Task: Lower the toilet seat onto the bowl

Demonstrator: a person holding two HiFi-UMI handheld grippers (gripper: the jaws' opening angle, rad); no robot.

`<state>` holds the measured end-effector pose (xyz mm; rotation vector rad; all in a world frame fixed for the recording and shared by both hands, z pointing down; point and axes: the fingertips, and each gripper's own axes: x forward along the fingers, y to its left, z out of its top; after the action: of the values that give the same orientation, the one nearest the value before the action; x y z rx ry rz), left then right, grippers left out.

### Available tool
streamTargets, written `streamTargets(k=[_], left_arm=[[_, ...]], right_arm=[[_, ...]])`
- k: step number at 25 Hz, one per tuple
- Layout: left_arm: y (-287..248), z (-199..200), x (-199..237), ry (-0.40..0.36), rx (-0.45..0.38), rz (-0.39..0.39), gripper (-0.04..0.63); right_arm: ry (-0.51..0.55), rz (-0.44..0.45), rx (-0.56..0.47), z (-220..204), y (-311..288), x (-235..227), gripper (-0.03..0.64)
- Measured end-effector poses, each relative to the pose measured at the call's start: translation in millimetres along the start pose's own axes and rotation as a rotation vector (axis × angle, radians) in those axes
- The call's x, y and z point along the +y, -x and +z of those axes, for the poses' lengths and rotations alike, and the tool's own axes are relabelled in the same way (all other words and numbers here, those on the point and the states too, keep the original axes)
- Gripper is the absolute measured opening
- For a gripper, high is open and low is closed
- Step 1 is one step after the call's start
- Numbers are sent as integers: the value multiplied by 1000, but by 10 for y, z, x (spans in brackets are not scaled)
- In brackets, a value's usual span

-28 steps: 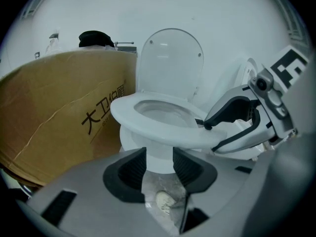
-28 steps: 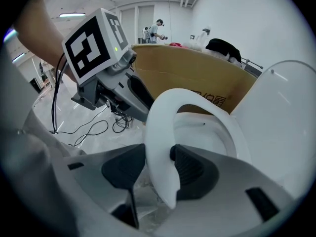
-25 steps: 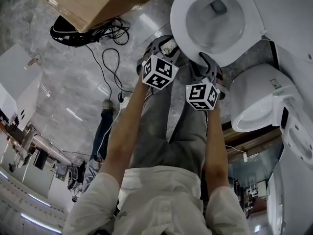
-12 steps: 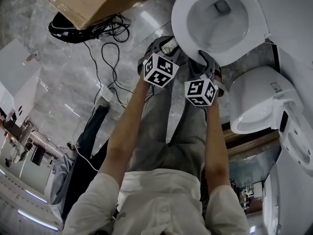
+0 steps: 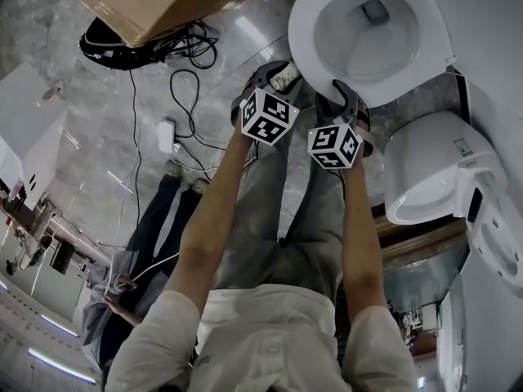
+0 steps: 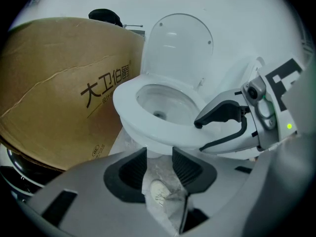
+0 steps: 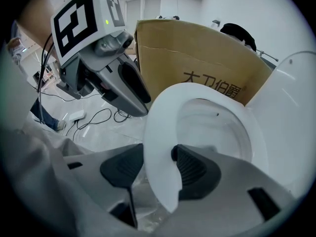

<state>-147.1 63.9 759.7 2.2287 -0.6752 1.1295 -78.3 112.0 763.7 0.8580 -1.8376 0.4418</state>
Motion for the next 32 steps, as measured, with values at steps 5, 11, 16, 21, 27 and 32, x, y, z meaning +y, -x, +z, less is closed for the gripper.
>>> streamTargets(k=[5,11,16,21,27,32], left_arm=[[4,-64,5,9,7,-3,175],[7,-124,23,17,11,-7,175],[-2,-138,10,23,8,-11,175],[-10,-140,-7,21,5,-18,175],[54,-106,20,21,-7,-16,175],[177,25,39,14,-38,-5,166]], right_arm=[[5,0,25,-51,-115,20,222],[14,-9,52,-113,-234,35,229],[21,-10,75,-176,-325,31,233],[32,-18,95,-217,-399,22,243],[17,-22,68,-124,-300,-4,238],[-30,-59,10,24,-68,-132,217]])
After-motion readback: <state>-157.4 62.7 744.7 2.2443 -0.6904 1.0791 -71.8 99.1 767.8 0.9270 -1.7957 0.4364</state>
